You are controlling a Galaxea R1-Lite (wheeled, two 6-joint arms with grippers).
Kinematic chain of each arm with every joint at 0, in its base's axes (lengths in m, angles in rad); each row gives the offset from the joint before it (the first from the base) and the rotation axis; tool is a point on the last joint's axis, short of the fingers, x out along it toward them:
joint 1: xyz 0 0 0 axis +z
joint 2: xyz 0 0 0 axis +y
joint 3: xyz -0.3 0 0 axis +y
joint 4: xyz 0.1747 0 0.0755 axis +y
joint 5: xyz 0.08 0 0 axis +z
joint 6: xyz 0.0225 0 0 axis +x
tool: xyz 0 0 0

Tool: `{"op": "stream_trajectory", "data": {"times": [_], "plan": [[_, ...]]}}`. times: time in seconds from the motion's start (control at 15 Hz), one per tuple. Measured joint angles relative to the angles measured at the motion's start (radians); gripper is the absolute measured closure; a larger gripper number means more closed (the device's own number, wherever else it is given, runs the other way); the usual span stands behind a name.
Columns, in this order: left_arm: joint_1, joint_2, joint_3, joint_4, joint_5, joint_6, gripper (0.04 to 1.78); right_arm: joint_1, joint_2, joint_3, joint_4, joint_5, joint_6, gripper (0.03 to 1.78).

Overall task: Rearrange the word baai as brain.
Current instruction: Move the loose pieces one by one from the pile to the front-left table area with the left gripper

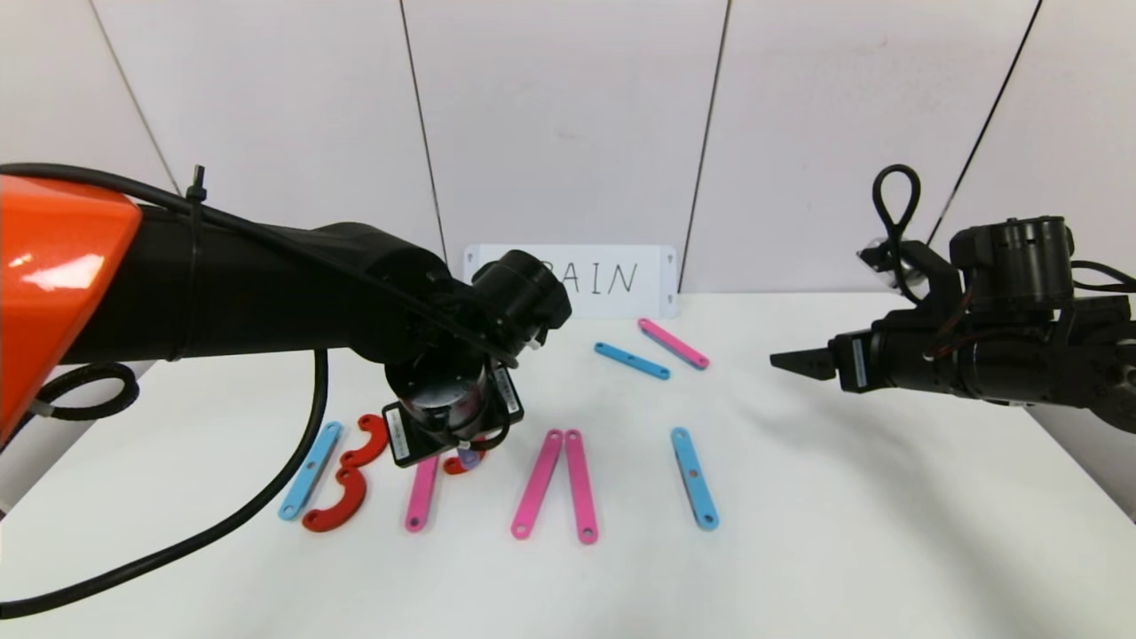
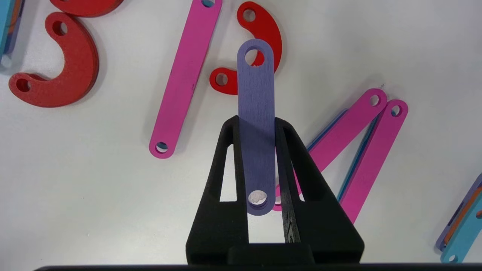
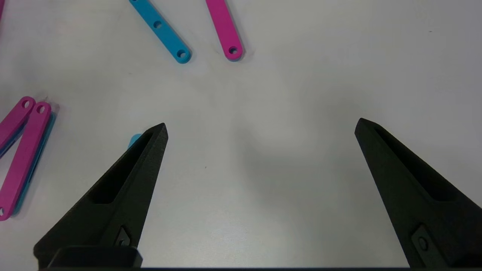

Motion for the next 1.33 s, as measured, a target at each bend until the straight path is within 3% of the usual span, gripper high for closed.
{"op": "stream_trajectory", "data": {"times": [0.2,0.73,1.33], "plan": [[-0.019,-0.009,0.049,-0.020,0.006,-0.064,1.54,-0.001,0.003,0.000,0.000,0.000,0.000,0.07],[-0.027,-0.021,0.206,-0.185,-0.011,-0.060,1.54,0.000,0.007,0.000,0.000,0.000,0.000,0.07],[-0.040,-0.014,0.264,-0.198,-0.018,-0.070,1.54,0.002,0.009,0.000,0.000,-0.001,0.000,0.07]]}}
